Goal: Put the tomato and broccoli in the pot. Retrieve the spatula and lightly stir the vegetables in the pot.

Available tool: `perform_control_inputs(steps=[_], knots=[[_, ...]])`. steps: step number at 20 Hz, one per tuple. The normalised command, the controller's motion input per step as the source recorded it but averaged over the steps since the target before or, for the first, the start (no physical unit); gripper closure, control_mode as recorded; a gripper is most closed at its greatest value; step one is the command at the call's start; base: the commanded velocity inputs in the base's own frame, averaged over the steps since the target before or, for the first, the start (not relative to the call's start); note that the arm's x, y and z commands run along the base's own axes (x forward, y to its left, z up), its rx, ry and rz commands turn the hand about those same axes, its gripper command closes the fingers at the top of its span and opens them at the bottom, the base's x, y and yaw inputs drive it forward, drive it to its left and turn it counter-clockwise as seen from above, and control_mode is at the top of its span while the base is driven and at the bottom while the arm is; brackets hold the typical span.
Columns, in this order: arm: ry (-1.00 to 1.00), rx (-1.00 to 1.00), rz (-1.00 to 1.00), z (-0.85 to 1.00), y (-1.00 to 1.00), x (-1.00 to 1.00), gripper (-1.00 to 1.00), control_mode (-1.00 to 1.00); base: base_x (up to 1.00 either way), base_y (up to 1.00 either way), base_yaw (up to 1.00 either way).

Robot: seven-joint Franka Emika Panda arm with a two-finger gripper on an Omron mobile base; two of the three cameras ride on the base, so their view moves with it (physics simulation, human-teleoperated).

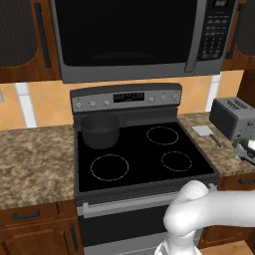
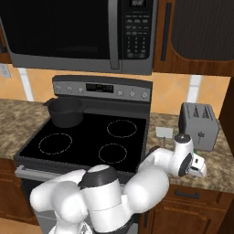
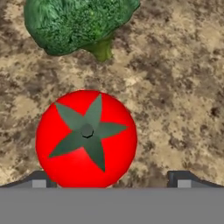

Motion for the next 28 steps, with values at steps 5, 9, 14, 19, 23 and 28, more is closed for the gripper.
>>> perform_control_inputs(steps=[5,9,14,19,23,28], knots=[[0.01,0.14,0.00,0.02,0.00,0.06,-1.00,-1.00,0.00,0.00,0.00],[0.00,0.03,0.00,0.16,0.00,0.09,-1.00,-1.00,0.00,0.00,0.00],[0.00,0.00,0.00,0.02,0.00,0.00,-1.00,-1.00,0.00,0.00,0.00],[0.00,0.00,0.00,0.00,0.00,0.03,-1.00,-1.00,0.00,0.00,0.00],[0.00,0.00,0.00,0.00,0.10,0.14,-1.00,-1.00,0.00,0.00,0.00],[0.00,0.01,0.00,0.00,0.16,0.11,-1.00,-1.00,0.00,0.00,0.00]])
